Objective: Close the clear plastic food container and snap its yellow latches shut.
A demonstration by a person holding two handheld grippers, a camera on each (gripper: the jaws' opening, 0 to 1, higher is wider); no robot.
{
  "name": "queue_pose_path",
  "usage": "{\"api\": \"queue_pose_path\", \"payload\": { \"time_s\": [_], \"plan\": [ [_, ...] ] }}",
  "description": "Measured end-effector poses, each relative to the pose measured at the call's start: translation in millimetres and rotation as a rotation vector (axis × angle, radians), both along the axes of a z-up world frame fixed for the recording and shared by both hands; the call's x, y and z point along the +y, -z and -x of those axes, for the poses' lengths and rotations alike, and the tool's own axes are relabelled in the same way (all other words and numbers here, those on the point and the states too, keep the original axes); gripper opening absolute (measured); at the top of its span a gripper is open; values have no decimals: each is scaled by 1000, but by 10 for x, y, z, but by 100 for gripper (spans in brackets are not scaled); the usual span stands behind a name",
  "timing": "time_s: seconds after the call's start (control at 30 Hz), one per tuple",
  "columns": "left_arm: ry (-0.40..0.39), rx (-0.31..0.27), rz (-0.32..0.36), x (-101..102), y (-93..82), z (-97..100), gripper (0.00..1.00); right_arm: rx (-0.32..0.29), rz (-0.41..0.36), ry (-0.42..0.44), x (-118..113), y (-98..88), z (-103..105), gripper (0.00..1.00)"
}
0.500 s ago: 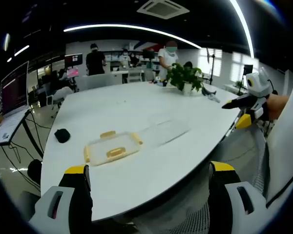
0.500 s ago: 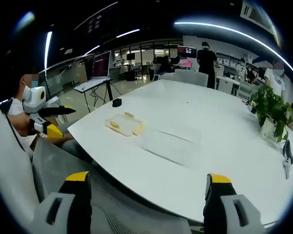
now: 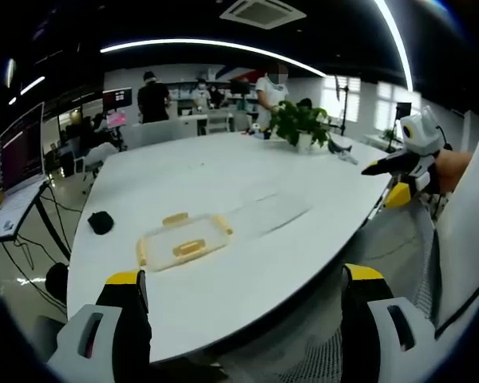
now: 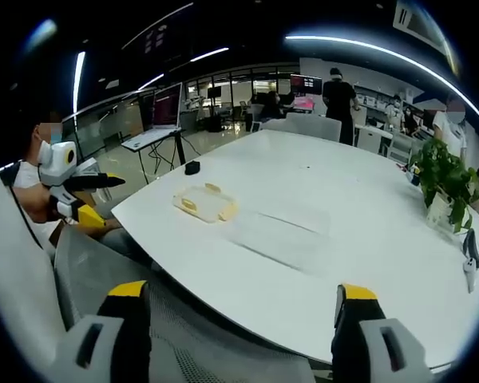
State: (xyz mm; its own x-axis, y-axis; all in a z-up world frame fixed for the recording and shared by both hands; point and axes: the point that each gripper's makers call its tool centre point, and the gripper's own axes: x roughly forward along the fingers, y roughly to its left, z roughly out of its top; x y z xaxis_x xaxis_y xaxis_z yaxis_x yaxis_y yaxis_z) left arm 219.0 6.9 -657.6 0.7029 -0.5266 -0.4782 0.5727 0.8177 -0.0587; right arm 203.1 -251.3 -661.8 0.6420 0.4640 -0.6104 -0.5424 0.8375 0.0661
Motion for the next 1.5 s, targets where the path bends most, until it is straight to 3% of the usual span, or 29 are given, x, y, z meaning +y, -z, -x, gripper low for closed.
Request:
{"api": "queue_pose_path", "payload": {
  "time_s": [1.0,1.5],
  "plan": [
    [3,-7,-19,106,2,-61,99,-14,10,-30,79,-72,-28,92],
    [7,-7,-30,228,7,-150,99,-29,5,-71,243,-118,-124,92]
  ]
}}
